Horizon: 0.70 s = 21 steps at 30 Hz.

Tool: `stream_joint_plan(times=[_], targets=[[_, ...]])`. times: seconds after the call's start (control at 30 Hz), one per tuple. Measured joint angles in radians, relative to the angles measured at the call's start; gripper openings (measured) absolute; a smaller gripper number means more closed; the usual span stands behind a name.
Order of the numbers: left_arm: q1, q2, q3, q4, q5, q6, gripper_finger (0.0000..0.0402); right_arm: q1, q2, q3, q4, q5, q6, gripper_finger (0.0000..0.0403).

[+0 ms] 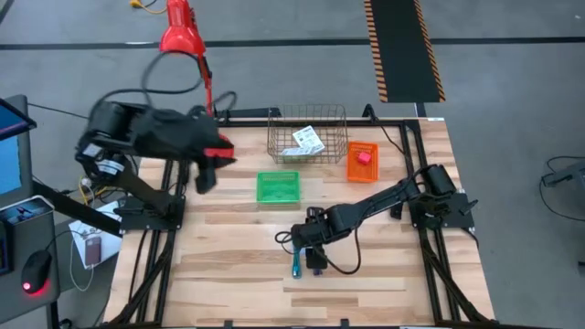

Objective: Pick and place items into bin
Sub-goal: Put the white charger adapter into the orange bin

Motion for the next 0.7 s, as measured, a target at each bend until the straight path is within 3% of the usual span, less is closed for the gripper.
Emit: stream_joint_plan(times=[0.23, 0.5, 0.6, 0.7], targets=[[0.000, 0.133, 0.000, 0.000, -0.001, 0.000, 0.0151, -0.002, 0.001, 0.000, -0.001, 0.006, 0.003, 0.0256], [0.000, 0.333, 0.000, 0.009, 0.000, 0.000, 0.0151, -0.004, 0.001, 0.000, 0.015, 0.102, 0.015, 0.0256], [0.001, 0.421, 0.000, 0.013, -0.001, 0.119, 0.0151, 0.002, 0.001, 0.000, 0.014, 0.106, 0.026, 0.0256], [0.018, 0.492, -0.003, 0.011, 0.081, 0.145, 0.0151, 0.012, 0.001, 0.000, 0.006, 0.108, 0.027, 0.0256]])
